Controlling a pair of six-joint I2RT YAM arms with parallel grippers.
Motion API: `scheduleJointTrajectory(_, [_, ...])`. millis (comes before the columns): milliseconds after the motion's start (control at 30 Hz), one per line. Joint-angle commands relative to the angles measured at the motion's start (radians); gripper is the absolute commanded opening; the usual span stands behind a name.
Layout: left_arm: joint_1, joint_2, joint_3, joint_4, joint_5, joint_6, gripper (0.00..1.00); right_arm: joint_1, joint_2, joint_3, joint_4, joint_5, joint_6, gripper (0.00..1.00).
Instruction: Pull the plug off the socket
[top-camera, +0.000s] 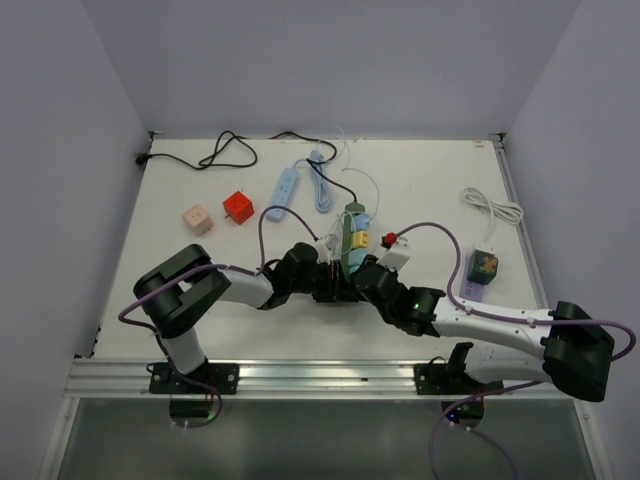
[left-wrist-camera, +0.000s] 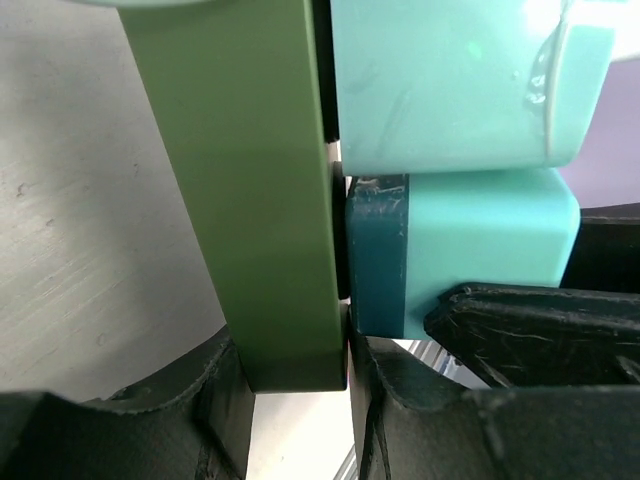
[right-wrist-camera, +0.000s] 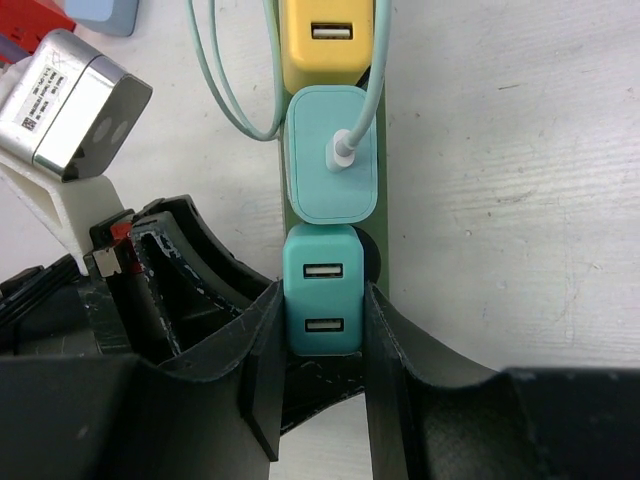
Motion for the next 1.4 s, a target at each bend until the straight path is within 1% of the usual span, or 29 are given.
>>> scheduleJointTrajectory(0, [0.006,0.001,0.025,-0.084,-0.186,0.085,0.00,0.036,-0.035,0.098,0.109,0.047,0.059,0.00])
scheduleJointTrajectory(67, [0.009,0.002,-0.005,-0.024,-0.142,0.039,0.00,0.035,-0.048,0.082,0.109,0.060,0.075,0.00])
scheduleJointTrajectory(100, [0.013,-0.001,-0.069,0.099,-0.119,0.012,0.00,0.035,-0.074,0.051,0.112,0.064,0.078,0.00])
scheduleJointTrajectory(133, [0.030,-0.001,-0.102,0.166,-0.073,-0.051,0.00,0.033,-0.085,0.033,0.122,0.066,0.079,0.00])
scheduleJointTrajectory(200, [0.049,0.007,-0.164,0.314,-0.026,-0.099,0.00,0.033,-0.120,-0.021,0.155,0.083,0.079,0.00])
scheduleJointTrajectory(233, [0.067,0.014,-0.178,0.350,0.006,-0.131,0.00,0.033,-0.154,-0.037,0.161,0.087,0.076,0.00])
scheduleJointTrajectory(300, [0.082,0.019,-0.200,0.401,0.027,-0.148,0.00,0.033,-0.186,-0.072,0.164,0.104,0.078,0.00])
scheduleJointTrajectory(433, [0.101,0.011,-0.200,0.401,0.032,-0.147,0.00,0.033,-0.240,-0.089,0.130,0.130,0.087,0.00])
scheduleJointTrajectory(533, [0.101,0.002,-0.189,0.377,0.014,-0.131,0.00,0.035,-0.231,-0.078,0.110,0.132,0.092,0.00])
scheduleJointTrajectory(600, [0.098,-0.012,-0.162,0.300,-0.008,-0.104,0.00,0.033,-0.214,-0.052,0.107,0.130,0.096,0.00])
scheduleJointTrajectory(633, [0.092,-0.018,-0.150,0.265,-0.041,-0.069,0.00,0.033,-0.201,-0.041,0.074,0.127,0.098,0.00])
scheduleJointTrajectory(700, [0.081,-0.045,-0.105,0.139,-0.092,-0.026,0.00,0.035,-0.152,0.006,0.053,0.124,0.099,0.00])
scheduleJointTrajectory(733, [0.066,-0.054,-0.087,0.093,-0.154,0.019,0.00,0.033,-0.135,0.026,0.046,0.124,0.096,0.00])
scheduleJointTrajectory(767, [0.056,-0.062,-0.058,0.015,-0.184,0.037,0.00,0.033,-0.095,0.064,0.027,0.118,0.095,0.00])
scheduleJointTrajectory(867, [0.032,-0.081,-0.012,-0.097,-0.272,0.096,0.00,0.033,-0.047,0.127,0.013,0.107,0.076,0.00])
scheduleJointTrajectory(967, [0.021,-0.097,0.021,-0.183,-0.344,0.137,0.00,0.035,-0.023,0.147,0.010,0.104,0.064,0.00])
scheduleJointTrajectory(1033, [0.013,-0.104,0.025,-0.205,-0.356,0.149,0.00,0.035,-0.025,0.144,-0.002,0.109,0.065,0.00])
scheduleJointTrajectory(1100, [0.015,-0.107,0.016,-0.202,-0.358,0.139,0.00,0.035,-0.047,0.128,-0.005,0.121,0.076,0.00])
scheduleJointTrajectory(1133, [0.018,-0.104,0.007,-0.184,-0.324,0.131,0.00,0.033,-0.056,0.115,0.009,0.124,0.075,0.00])
scheduleJointTrajectory(1167, [0.024,-0.099,-0.028,-0.111,-0.286,0.116,0.00,0.033,-0.070,0.089,0.013,0.129,0.076,0.00])
scheduleJointTrajectory(1200, [0.050,-0.082,-0.048,-0.066,-0.238,0.066,0.00,0.030,-0.081,0.078,0.013,0.133,0.084,0.00])
scheduleJointTrajectory(1233, [0.068,-0.070,-0.069,-0.020,-0.138,0.038,0.00,0.027,-0.105,0.068,0.010,0.138,0.087,0.00])
scheduleJointTrajectory(1267, [0.090,-0.055,-0.115,0.092,-0.091,0.010,0.00,0.024,-0.114,0.049,0.009,0.139,0.092,0.00])
scheduleJointTrajectory(1300, [0.125,-0.029,-0.132,0.137,-0.054,-0.014,0.00,0.015,-0.124,0.039,0.007,0.136,0.101,0.00])
scheduleJointTrajectory(1333, [0.137,-0.021,-0.145,0.169,-0.011,-0.039,0.00,0.012,-0.137,0.031,0.012,0.133,0.105,0.00])
scheduleJointTrajectory(1367, [0.145,-0.016,-0.149,0.189,-0.006,-0.041,0.00,0.007,-0.138,0.017,0.013,0.130,0.107,0.00])
